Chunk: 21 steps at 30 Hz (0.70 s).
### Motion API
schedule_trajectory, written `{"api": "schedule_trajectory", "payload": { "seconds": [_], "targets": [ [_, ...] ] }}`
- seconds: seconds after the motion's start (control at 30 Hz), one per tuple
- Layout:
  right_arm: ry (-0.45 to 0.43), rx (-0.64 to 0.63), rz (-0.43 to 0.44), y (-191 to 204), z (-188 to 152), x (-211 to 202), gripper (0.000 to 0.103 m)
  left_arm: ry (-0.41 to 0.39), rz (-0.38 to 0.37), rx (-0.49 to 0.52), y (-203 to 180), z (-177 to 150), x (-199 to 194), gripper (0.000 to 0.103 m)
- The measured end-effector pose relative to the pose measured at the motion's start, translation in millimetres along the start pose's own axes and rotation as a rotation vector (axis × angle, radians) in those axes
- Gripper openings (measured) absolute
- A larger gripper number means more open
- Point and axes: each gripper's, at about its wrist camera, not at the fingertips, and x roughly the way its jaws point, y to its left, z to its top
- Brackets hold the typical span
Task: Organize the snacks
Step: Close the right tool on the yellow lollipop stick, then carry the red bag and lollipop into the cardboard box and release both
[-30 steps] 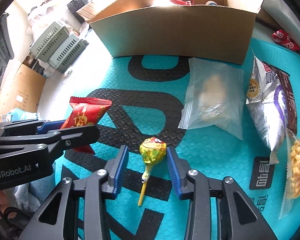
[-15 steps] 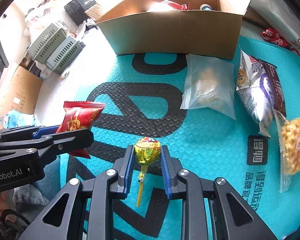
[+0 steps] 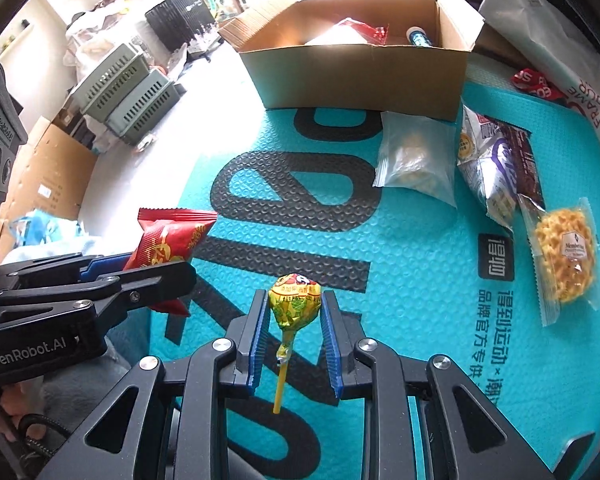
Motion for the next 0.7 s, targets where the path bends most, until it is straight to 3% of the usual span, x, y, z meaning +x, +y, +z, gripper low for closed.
{"api": "schedule_trajectory", "payload": {
  "seconds": [0.37, 0.7],
  "targets": [
    [-0.042, -0.049, 0.027, 10.2, 1.9, -36.0, 0.025, -0.064, -0.002, -0.008, -13.1, -7.3, -32.2, 0.031],
    [-0.112, -0.087, 0.028, 6.7, 27.1, -66.4, 0.025, -0.126, -0.040, -0.002, -30.2, 20.5, -57.3, 0.031]
  ]
}}
